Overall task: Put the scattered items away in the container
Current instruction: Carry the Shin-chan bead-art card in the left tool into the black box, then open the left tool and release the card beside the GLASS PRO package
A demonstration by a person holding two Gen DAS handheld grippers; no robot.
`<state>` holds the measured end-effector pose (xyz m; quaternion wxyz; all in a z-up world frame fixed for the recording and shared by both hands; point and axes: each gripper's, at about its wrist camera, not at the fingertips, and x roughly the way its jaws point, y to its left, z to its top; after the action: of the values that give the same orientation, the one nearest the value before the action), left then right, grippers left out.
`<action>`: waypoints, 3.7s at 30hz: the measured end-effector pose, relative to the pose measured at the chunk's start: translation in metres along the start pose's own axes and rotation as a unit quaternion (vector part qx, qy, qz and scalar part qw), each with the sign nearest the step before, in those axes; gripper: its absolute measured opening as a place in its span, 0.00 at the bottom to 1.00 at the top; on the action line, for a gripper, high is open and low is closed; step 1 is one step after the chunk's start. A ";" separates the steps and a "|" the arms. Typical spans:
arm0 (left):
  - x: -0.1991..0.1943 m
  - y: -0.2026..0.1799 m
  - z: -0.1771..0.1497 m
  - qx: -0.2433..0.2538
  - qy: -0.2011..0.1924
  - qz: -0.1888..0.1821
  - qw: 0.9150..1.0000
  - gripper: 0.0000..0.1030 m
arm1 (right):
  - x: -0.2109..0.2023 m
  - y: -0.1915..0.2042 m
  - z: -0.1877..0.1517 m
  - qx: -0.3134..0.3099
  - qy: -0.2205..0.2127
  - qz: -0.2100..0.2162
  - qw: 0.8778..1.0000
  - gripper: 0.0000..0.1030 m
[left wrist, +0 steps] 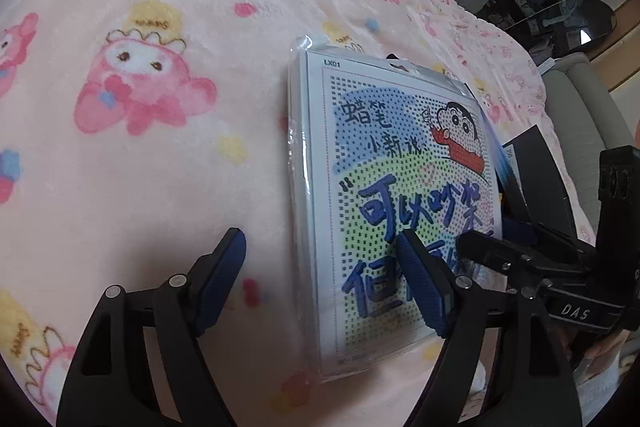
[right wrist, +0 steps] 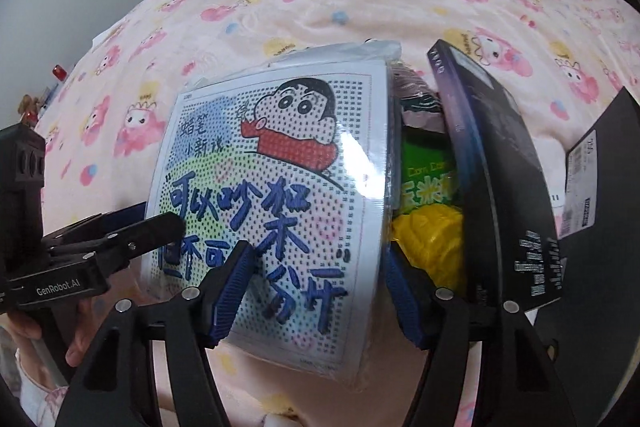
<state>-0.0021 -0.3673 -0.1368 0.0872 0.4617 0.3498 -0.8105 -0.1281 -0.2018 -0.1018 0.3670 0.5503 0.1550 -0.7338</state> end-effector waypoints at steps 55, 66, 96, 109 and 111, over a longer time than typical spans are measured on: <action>0.148 -0.406 -0.030 0.281 0.171 -0.045 0.943 0.59 | -0.156 -0.342 -0.136 0.188 -0.098 -0.129 0.969 0.58; 0.141 -0.398 -0.043 0.281 0.162 -0.009 0.946 0.58 | -0.141 -0.328 -0.126 0.148 -0.092 -0.200 0.964 0.58; 0.182 -0.420 -0.035 0.245 0.233 -0.032 0.941 0.60 | -0.168 -0.341 -0.150 0.232 -0.143 -0.151 0.950 0.57; 0.203 -0.435 -0.028 0.243 0.227 0.015 0.943 0.61 | -0.220 -0.365 -0.177 0.306 -0.234 -0.162 0.908 0.54; 0.200 -0.438 -0.031 0.263 0.224 0.012 0.939 0.64 | -0.216 -0.372 -0.178 0.319 -0.221 -0.163 0.907 0.54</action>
<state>-0.2957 0.0139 -0.0959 -0.1079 0.6417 0.1291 -0.7483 -0.2409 0.2438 -0.0304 0.0726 0.4285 -0.0851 -0.8966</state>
